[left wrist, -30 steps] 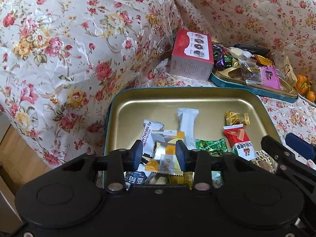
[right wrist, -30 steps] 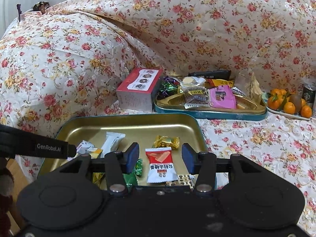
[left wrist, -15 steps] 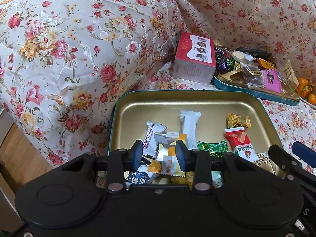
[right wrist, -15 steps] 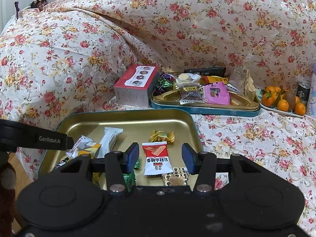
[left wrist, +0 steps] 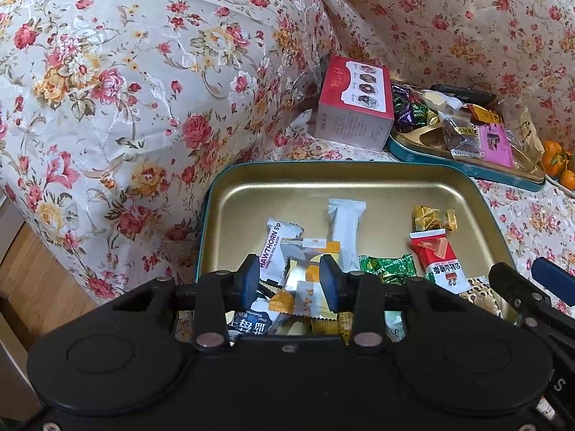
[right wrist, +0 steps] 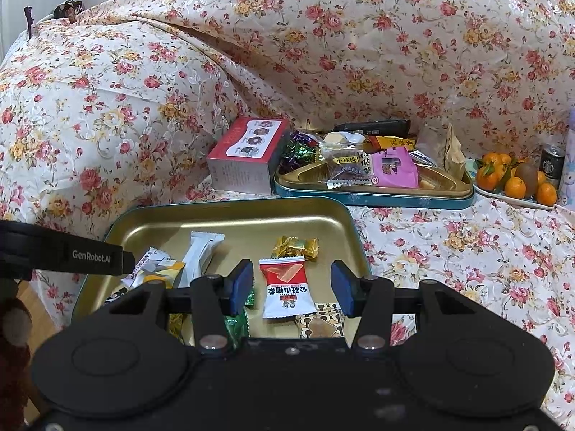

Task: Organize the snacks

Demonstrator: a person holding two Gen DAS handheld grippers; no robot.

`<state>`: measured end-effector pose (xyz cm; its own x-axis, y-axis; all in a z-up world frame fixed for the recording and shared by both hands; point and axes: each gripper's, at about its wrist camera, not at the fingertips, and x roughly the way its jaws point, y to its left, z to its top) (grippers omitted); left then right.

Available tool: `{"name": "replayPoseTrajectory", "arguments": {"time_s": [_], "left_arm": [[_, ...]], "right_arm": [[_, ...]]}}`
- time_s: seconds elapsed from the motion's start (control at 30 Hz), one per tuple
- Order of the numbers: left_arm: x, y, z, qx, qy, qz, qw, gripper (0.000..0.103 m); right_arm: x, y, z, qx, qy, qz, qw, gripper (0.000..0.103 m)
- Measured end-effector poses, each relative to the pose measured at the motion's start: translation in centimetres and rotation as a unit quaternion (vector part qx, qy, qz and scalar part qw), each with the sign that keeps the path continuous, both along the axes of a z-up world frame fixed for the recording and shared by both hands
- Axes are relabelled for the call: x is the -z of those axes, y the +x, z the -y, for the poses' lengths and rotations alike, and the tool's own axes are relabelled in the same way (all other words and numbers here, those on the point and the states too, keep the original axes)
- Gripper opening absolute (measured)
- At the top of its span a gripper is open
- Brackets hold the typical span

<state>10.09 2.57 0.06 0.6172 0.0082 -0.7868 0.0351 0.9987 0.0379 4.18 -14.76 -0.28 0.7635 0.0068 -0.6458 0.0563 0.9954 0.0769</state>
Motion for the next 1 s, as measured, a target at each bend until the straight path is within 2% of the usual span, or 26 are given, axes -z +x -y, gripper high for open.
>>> {"name": "replayPoseTrajectory", "arguments": {"time_s": [1.0], "left_arm": [[-0.18, -0.32, 0.03, -0.002, -0.005, 0.002, 1.0000, 0.047]], "right_arm": [[0.08, 0.08, -0.31, -0.002, 0.003, -0.001, 1.000, 0.050]]}}
